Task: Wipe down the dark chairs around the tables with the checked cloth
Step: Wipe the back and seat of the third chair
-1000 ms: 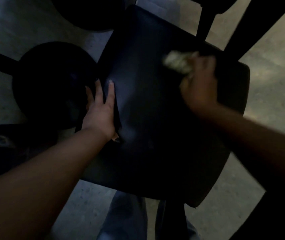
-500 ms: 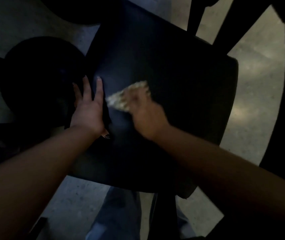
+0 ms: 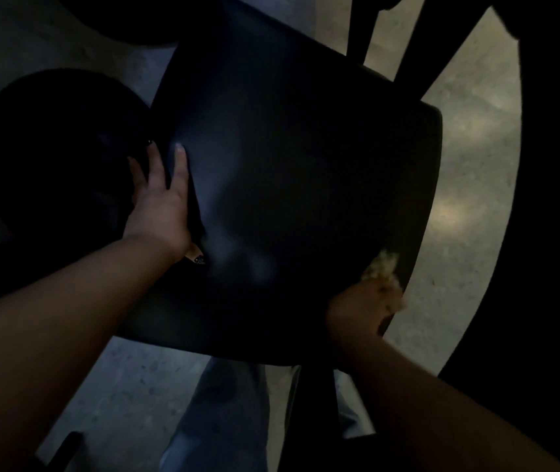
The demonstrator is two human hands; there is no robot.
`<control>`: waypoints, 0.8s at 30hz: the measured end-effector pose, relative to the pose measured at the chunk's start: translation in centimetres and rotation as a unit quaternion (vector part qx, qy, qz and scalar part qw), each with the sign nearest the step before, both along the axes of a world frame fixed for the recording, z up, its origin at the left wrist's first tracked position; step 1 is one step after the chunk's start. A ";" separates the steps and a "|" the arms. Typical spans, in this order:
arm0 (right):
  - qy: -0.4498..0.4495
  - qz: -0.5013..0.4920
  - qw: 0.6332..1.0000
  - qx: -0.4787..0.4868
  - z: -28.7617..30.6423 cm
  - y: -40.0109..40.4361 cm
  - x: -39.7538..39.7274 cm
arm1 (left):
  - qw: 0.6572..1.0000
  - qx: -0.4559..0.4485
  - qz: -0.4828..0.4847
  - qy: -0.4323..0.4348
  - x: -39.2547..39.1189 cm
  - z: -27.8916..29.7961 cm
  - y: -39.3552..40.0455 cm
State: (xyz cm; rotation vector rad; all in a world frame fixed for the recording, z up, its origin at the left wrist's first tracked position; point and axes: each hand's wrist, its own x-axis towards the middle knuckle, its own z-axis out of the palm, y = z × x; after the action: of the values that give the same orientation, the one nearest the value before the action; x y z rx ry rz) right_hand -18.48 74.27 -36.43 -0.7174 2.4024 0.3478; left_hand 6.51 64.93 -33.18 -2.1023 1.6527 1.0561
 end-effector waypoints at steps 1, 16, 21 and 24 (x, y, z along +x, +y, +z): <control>0.005 -0.077 0.997 0.010 -0.4 0.3 1.6 | 1.000 0.003 -0.003 0.002 0.1 0.1 0.0; -0.003 0.143 0.968 -0.206 1.4 -17.8 1.7 | 0.978 -0.038 0.203 0.019 2.5 -1.5 5.1; -0.106 0.459 0.856 -0.214 1.0 -8.5 11.7 | 0.979 -0.030 0.199 0.007 2.8 -1.7 5.0; -0.184 0.550 0.790 -0.197 1.0 -9.1 10.7 | 0.980 -0.026 0.199 0.011 2.7 -1.5 4.8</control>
State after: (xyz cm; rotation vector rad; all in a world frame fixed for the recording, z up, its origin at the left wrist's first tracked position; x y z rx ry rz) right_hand -7.78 65.15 -35.47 -2.1322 1.4410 0.1095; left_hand 9.26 69.74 -34.69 -2.5335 1.3074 1.1583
